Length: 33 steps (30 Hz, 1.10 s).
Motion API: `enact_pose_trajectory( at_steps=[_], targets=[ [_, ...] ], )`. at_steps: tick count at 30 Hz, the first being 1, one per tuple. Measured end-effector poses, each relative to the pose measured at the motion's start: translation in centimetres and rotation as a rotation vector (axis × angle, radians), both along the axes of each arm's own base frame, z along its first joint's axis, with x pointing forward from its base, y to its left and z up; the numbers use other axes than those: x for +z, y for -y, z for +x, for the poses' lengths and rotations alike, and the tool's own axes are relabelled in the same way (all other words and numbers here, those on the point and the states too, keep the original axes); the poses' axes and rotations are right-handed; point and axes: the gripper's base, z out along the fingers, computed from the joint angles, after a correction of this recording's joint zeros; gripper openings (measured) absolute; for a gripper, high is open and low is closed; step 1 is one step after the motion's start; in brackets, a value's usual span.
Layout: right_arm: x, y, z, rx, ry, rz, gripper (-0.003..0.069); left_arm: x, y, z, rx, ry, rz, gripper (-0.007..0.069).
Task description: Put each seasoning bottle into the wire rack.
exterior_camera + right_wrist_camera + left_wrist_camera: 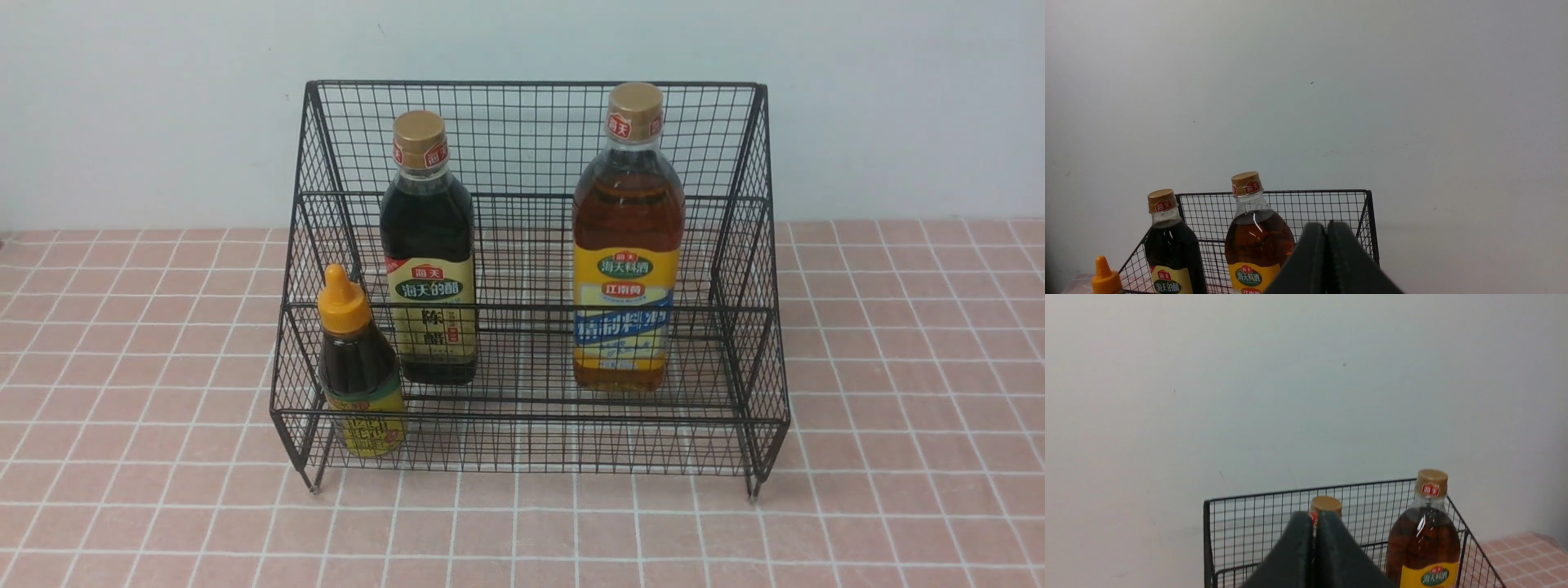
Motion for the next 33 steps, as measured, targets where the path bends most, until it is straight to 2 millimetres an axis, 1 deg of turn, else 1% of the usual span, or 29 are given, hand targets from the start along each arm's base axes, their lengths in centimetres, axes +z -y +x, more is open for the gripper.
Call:
enact_pose_trajectory(
  at_steps=[1, 4, 6, 12, 16, 18, 19, 20, 21, 22, 23, 24, 25, 26, 28, 29, 30, 31, 33],
  targets=[
    [0.0, 0.0, 0.0, 0.0, 0.0, 0.0, -0.0015, 0.2, -0.3, -0.8, 0.001, 0.034, -0.011, -0.0007],
    [0.0, 0.0, 0.0, 0.0, 0.0, 0.0, -0.0015, 0.5, -1.0, -2.2, 0.011, 0.103, -0.01, -0.0007],
    [0.0, 0.0, 0.0, 0.0, 0.0, 0.0, -0.0015, 0.5, -1.2, -2.6, 0.019, 0.118, 0.005, -0.0007],
    [0.0, 0.0, 0.0, 0.0, 0.0, 0.0, -0.0015, -0.5, -1.3, -2.7, 0.032, 0.031, 0.066, -0.0007],
    [0.0, 0.0, 0.0, 0.0, 0.0, 0.0, -0.0015, -1.9, -1.2, -2.4, 0.028, -0.071, 0.095, -0.0007],
    [0.0, 0.0, 0.0, 0.0, 0.0, 0.0, -0.0015, -3.3, -1.1, -2.1, 0.029, -0.098, 0.12, -0.0007],
    [0.0, 0.0, 0.0, 0.0, 0.0, 0.0, -0.0015, -4.4, -1.0, -2.0, 0.036, -0.114, 0.134, -0.0007],
    [0.0, 0.0, 0.0, 0.0, 0.0, 0.0, -0.0015, -4.9, -1.0, -1.9, 0.038, -0.125, 0.138, -0.0007],
    [0.0, 0.0, 0.0, 0.0, 0.0, 0.0, -0.0015, -7.0, -1.1, -1.8, 0.066, -0.159, 0.144, -0.0007],
    [0.0, 0.0, 0.0, 0.0, 0.0, 0.0, -0.0015, -8.5, -1.2, -1.8, 0.1, -0.176, 0.144, -0.0007],
    [0.0, 0.0, 0.0, 0.0, 0.0, 0.0, -0.0015, -10.5, -1.3, -1.7, 0.138, -0.215, 0.136, -0.0007],
    [0.0, 0.0, 0.0, 0.0, 0.0, 0.0, -0.0015, -11.7, -1.5, -1.7, 0.176, -0.23, 0.126, -0.0007],
    [0.0, 0.0, 0.0, 0.0, 0.0, 0.0, -0.0015, -12.2, -1.5, -1.6, 0.183, -0.243, 0.127, -0.0007],
    [0.0, 0.0, 0.0, -0.001, -0.001, 0.0, -0.0015, -14.1, -1.8, -1.5, 0.246, -0.28, 0.117, -0.0007],
    [0.0, 0.0, 0.0, 0.001, 0.001, 0.0, -0.0015, -16.6, -2.1, -1.1, 0.295, -0.353, 0.125, -0.0007],
    [0.0, 0.0, 0.0, 0.001, 0.001, 0.0, -0.0015, -16.8, -2.1, -1.1, 0.299, -0.36, 0.126, -0.0007],
    [0.0, 0.0, 0.0, 0.0, -0.001, 0.0, -0.0015, -18.2, -2.2, -1.0, 0.321, -0.407, 0.131, -0.0007],
    [0.0, 0.0, 0.0, 0.0, -0.001, 0.0, -0.0015, -18.9, -2.2, -1.0, 0.33, -0.435, 0.134, -0.0007],
    [0.0, 0.0, 0.0, -0.001, -0.002, 0.0, -0.0015, -19.2, -2.3, -1.0, 0.334, -0.456, 0.138, -0.0007]
  ],
)
